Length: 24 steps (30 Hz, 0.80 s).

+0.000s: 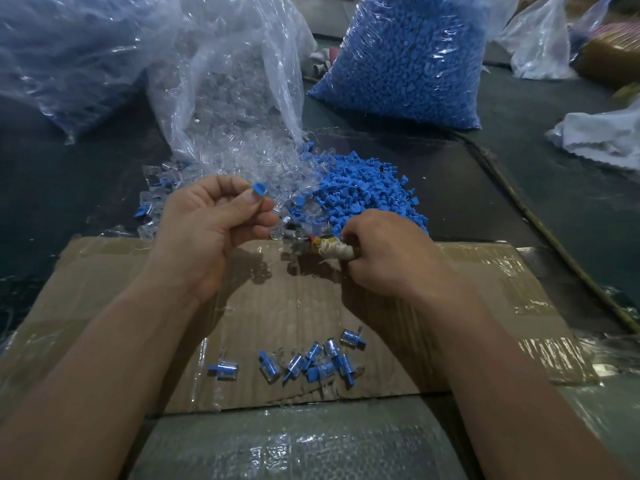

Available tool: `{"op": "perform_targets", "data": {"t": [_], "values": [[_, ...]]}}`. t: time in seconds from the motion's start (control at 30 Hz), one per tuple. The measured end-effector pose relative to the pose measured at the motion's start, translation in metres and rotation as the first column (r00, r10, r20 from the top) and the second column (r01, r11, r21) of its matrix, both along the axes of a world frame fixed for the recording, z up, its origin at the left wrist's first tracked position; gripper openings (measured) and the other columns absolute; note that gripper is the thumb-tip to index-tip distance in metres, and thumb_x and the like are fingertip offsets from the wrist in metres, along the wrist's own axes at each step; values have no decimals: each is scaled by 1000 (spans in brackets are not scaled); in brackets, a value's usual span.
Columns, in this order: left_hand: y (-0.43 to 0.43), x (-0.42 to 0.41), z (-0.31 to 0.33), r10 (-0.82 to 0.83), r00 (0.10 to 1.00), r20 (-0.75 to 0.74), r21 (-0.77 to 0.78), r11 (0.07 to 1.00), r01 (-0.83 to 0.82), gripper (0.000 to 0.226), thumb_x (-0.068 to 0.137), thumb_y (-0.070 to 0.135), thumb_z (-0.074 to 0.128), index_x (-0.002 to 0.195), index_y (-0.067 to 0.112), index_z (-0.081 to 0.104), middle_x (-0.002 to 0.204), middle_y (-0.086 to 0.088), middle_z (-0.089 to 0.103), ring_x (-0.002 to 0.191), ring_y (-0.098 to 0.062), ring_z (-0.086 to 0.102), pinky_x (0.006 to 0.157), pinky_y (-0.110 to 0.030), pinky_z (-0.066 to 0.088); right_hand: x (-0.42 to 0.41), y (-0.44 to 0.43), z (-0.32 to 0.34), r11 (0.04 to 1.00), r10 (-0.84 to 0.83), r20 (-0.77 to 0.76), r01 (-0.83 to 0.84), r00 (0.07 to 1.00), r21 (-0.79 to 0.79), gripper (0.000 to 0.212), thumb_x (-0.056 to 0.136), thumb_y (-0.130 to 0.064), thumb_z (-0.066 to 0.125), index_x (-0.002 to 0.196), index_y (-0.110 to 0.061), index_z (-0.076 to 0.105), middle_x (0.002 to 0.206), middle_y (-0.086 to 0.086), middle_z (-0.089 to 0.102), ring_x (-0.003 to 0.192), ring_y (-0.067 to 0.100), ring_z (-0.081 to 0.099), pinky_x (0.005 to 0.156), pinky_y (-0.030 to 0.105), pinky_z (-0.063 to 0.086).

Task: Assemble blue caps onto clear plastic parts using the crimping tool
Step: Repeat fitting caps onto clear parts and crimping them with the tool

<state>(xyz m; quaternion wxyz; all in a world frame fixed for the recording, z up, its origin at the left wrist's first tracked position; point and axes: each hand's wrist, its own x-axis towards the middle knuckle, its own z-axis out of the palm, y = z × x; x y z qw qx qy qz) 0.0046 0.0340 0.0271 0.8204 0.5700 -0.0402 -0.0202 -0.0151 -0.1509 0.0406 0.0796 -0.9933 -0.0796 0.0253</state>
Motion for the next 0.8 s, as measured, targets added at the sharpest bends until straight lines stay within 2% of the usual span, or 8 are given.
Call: {"op": "perform_targets", "data": {"t": [0.13, 0.23, 0.37, 0.5, 0.6, 0.7, 0.8], "values": [[-2, -1, -1, 12, 1000, 13, -16, 1000, -12, 12, 64, 12, 58, 75, 9, 54, 58, -1, 67, 53, -10, 64, 47, -15, 49, 1, -9, 0, 992, -100, 137, 88, 986, 93, 9, 82, -26, 58, 83, -21, 50, 75, -8, 40, 63, 4, 35, 52, 21, 25], [-3, -2, -2, -5, 1000, 29, 3, 1000, 5, 13, 64, 12, 59, 76, 8, 55, 59, -2, 67, 54, -10, 65, 49, -15, 50, 0, -6, 2, 976, -139, 189, 102, 972, 193, 15, 85, -28, 58, 86, -23, 44, 70, -12, 39, 60, 1, 34, 50, 20, 21], [-5, -3, -3, -8, 998, 58, 17, 1000, 7, 13, 65, 12, 60, 76, 8, 55, 60, -3, 67, 55, -11, 65, 50, -16, 50, -5, 4, 3, 960, -79, 191, 22, 978, 280, 18, 86, -34, 55, 88, -24, 40, 71, -13, 39, 62, 6, 38, 52, 25, 24], [-6, -4, -3, -2, 997, 82, 48, 999, -2, 12, 66, 11, 59, 76, 8, 55, 61, -3, 67, 56, -12, 64, 51, -17, 51, -6, 10, 2, 958, -11, 153, -34, 988, 284, 21, 86, -36, 55, 90, -22, 41, 77, -9, 42, 67, 9, 40, 54, 26, 26], [-7, -5, -2, 1, 996, 89, 58, 998, -6, 10, 67, 10, 59, 76, 7, 55, 62, -2, 67, 56, -12, 64, 51, -17, 50, -7, 11, 0, 957, 5, 137, -45, 991, 286, 22, 86, -37, 56, 89, -23, 39, 75, -13, 39, 66, 1, 38, 54, 19, 25], [-8, -6, -1, -4, 996, 93, 66, 998, -3, 5, 73, 4, 57, 77, 6, 55, 61, -1, 67, 56, -11, 64, 51, -17, 50, -7, 11, 0, 956, 15, 133, -53, 991, 289, 23, 86, -37, 56, 89, -23, 39, 75, -13, 39, 66, 1, 38, 54, 18, 25], [-9, -7, 0, -2, 996, 92, 75, 997, -4, 10, 79, -4, 54, 77, 6, 55, 61, -1, 67, 55, -11, 63, 51, -17, 51, -7, 11, 2, 957, 27, 123, -61, 992, 283, 23, 86, -37, 56, 88, -23, 37, 75, -14, 38, 66, 0, 37, 54, 17, 25]]}}
